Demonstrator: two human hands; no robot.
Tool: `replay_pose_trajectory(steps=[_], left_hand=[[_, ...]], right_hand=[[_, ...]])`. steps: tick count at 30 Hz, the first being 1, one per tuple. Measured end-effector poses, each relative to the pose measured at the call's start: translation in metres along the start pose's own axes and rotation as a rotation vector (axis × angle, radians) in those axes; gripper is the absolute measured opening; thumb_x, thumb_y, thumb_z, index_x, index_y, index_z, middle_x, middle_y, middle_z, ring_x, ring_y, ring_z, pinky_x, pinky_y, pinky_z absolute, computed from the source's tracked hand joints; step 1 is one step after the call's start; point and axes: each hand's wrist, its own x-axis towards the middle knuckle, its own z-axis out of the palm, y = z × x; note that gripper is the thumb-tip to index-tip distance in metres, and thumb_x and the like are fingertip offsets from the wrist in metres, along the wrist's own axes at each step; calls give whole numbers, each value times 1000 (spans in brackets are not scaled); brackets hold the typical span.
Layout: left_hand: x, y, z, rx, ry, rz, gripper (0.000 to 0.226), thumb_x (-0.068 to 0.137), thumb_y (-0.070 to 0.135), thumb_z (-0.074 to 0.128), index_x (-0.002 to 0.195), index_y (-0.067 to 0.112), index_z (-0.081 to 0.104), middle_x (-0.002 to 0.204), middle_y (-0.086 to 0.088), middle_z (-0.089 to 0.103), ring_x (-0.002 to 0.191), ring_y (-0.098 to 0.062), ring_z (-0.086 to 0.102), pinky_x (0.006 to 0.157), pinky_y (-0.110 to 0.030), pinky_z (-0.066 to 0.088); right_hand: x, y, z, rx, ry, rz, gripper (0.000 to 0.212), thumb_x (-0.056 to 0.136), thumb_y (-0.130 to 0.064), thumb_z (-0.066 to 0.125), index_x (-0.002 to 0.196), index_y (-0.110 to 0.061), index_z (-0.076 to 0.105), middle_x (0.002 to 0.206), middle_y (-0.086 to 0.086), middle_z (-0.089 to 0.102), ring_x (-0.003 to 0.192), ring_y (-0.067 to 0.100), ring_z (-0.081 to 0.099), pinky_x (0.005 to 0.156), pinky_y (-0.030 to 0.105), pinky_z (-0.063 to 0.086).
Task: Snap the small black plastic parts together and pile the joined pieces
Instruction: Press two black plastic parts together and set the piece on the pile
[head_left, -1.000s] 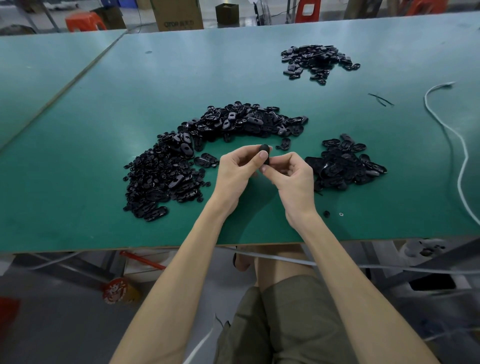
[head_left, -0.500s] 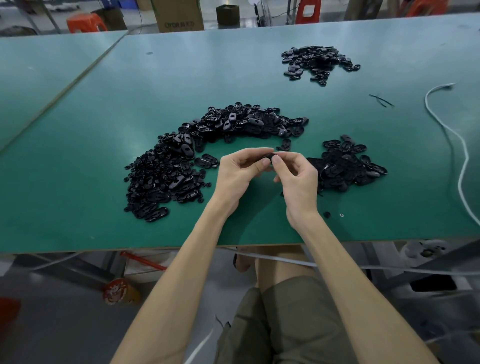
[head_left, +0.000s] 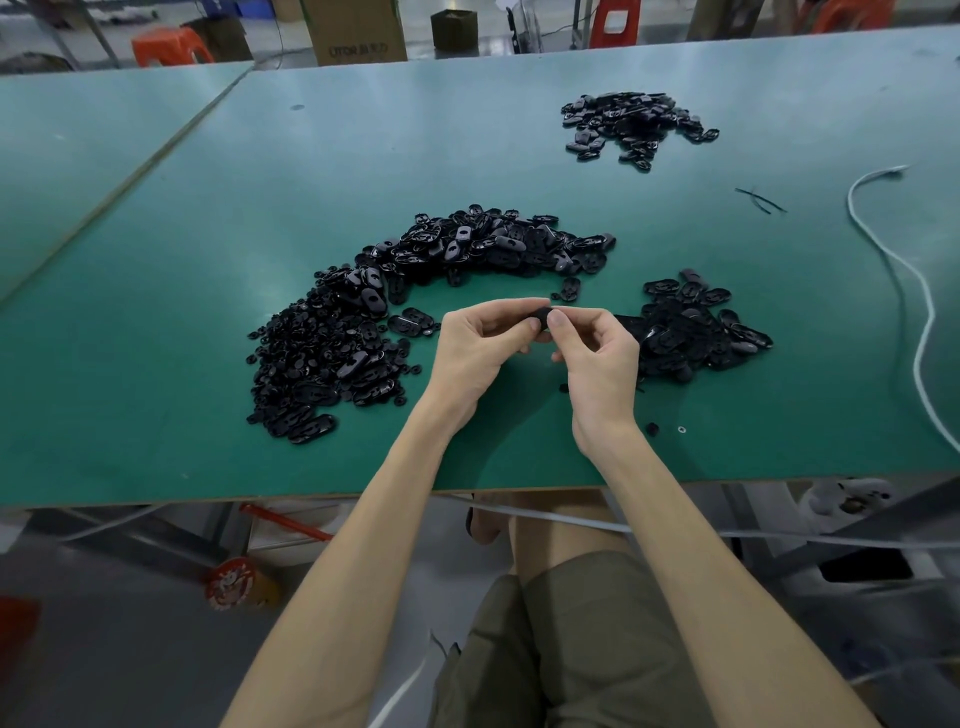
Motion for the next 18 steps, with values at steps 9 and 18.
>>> replay_pose_trajectory(steps=[9, 18], left_hand=[[0, -1, 3, 75, 77, 8, 24, 90, -6, 65, 102, 8, 80, 95, -6, 80, 84, -17, 76, 83, -25, 58], [-1, 0, 1, 13, 29, -1, 22, 91, -2, 73, 110, 7, 78, 96, -6, 80, 82, -13, 75, 81, -21, 57]], right_hand=[[1, 3, 1, -98, -64, 9, 6, 96, -18, 73, 93, -23, 72, 86, -9, 77, 84, 6, 70, 80, 27, 54], [-1, -3, 1, -55, -12, 11, 3, 101, -18, 68, 98, -17, 69, 82, -6, 76, 68, 0, 65, 65, 15, 50]])
